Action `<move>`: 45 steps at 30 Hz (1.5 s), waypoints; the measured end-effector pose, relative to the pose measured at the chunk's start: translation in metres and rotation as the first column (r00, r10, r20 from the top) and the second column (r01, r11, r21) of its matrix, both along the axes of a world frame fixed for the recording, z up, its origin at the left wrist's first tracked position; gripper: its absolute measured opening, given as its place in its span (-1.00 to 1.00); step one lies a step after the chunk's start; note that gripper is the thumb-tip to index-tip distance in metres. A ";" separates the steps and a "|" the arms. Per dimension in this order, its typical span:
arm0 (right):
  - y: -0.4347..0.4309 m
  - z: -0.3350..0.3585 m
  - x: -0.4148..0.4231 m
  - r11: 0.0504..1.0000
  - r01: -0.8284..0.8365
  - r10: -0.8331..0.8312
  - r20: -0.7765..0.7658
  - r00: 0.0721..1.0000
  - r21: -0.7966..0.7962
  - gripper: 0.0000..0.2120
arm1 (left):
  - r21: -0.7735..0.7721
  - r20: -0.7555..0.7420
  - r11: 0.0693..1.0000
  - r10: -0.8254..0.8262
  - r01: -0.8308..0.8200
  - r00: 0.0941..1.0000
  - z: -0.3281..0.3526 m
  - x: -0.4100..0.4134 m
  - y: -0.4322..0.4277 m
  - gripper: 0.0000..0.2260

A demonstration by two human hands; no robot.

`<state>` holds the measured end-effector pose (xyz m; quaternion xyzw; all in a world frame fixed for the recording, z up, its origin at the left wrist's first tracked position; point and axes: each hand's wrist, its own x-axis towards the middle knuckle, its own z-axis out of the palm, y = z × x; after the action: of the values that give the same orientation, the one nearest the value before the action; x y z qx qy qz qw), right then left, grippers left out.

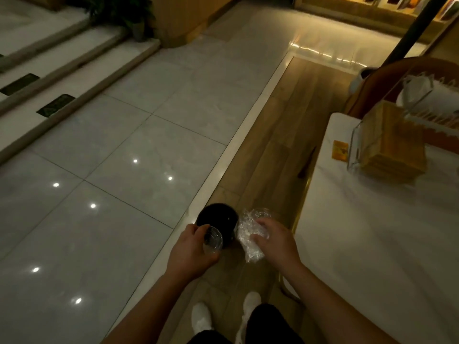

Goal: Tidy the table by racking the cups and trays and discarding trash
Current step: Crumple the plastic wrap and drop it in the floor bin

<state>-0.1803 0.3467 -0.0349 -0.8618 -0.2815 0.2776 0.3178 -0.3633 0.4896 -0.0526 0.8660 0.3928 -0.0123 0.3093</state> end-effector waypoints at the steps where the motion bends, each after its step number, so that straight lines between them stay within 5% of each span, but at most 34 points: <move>1: 0.005 -0.005 0.003 1.000 -0.001 0.001 -0.008 1.000 -0.011 -0.57 | -0.010 -0.023 1.000 -0.002 0.001 1.000 -0.004 0.001 0.005 -0.30; 11: 0.076 -0.093 0.060 0.987 -0.122 0.108 -0.135 0.985 -0.101 -0.59 | -0.093 -0.226 0.991 0.073 -0.096 0.971 -0.063 0.049 0.069 -0.33; 21: 0.114 -0.200 0.082 0.960 -0.071 0.000 -0.252 0.968 -0.271 -0.55 | -0.134 -0.323 0.989 0.012 -0.058 0.946 -0.151 0.094 0.115 -0.33; 33: 0.144 -0.349 0.079 0.902 0.033 -0.093 -0.118 0.989 -0.431 -0.66 | -0.192 -0.376 0.970 -0.215 0.151 0.901 -0.324 0.139 0.150 -0.32; 45: 0.185 -0.454 0.075 0.842 -0.165 0.142 -0.085 0.986 -0.513 -0.68 | -0.155 -0.445 0.936 -0.351 0.315 0.824 -0.433 0.143 0.169 -0.42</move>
<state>-0.1049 0.5315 -0.4891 -0.8839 -0.2574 0.3862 0.0569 -0.2202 0.6584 -0.4858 0.8803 0.2975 -0.2881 0.2314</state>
